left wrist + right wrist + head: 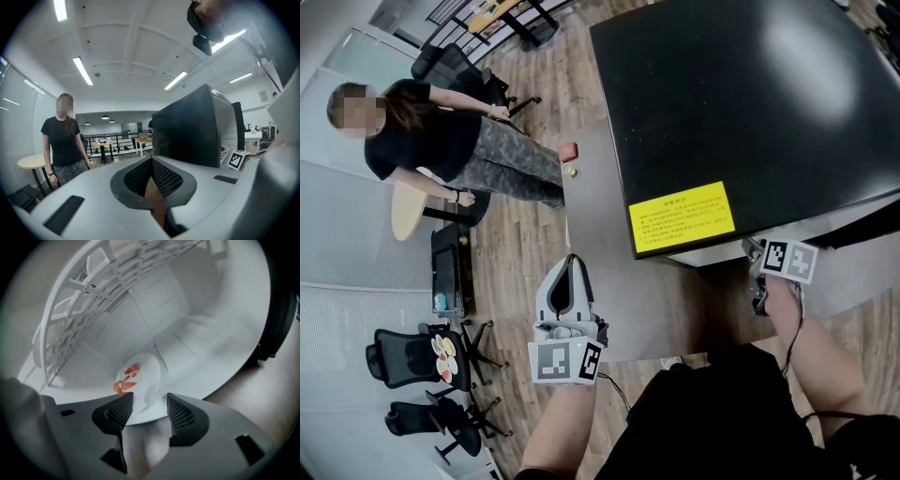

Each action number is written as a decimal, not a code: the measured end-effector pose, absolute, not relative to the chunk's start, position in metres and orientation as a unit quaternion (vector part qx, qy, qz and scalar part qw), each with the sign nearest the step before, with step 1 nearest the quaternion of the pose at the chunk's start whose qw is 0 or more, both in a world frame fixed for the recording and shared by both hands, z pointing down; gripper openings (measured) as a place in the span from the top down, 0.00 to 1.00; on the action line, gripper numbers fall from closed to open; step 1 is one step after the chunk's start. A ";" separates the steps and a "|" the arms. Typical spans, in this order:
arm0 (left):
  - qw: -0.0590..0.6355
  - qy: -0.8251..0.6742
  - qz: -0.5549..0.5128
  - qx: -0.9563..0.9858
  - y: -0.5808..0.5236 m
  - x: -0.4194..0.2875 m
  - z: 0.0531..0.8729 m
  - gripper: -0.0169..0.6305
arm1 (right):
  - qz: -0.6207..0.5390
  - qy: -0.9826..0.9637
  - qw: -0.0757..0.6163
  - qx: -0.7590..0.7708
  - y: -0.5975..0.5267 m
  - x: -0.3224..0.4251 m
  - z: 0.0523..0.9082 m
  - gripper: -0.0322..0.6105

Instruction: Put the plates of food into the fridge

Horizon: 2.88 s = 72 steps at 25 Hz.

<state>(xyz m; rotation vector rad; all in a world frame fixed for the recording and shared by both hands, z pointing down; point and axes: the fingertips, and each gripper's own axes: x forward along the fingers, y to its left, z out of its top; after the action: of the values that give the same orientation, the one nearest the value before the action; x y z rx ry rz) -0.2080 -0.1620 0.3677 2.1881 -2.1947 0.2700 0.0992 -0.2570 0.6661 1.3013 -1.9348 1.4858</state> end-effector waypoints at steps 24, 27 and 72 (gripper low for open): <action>0.003 -0.660 0.038 0.750 -0.165 -0.155 0.339 0.97 | 0.344 -0.816 0.111 0.451 -0.248 0.120 0.541 0.82; 0.002 -0.654 0.033 0.756 -0.163 -0.151 0.340 0.97 | 0.308 -0.824 0.109 0.463 -0.248 0.129 0.522 0.84; 0.008 -0.637 -0.001 0.770 -0.115 -0.113 0.323 0.97 | 0.077 -0.862 0.076 0.495 -0.191 0.185 0.389 0.94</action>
<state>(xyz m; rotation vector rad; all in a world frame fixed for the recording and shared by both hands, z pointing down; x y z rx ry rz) -0.1128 -0.1152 0.3232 2.4079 -1.9920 -0.0042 0.1852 -0.1913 0.3892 1.4828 -2.5856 0.2313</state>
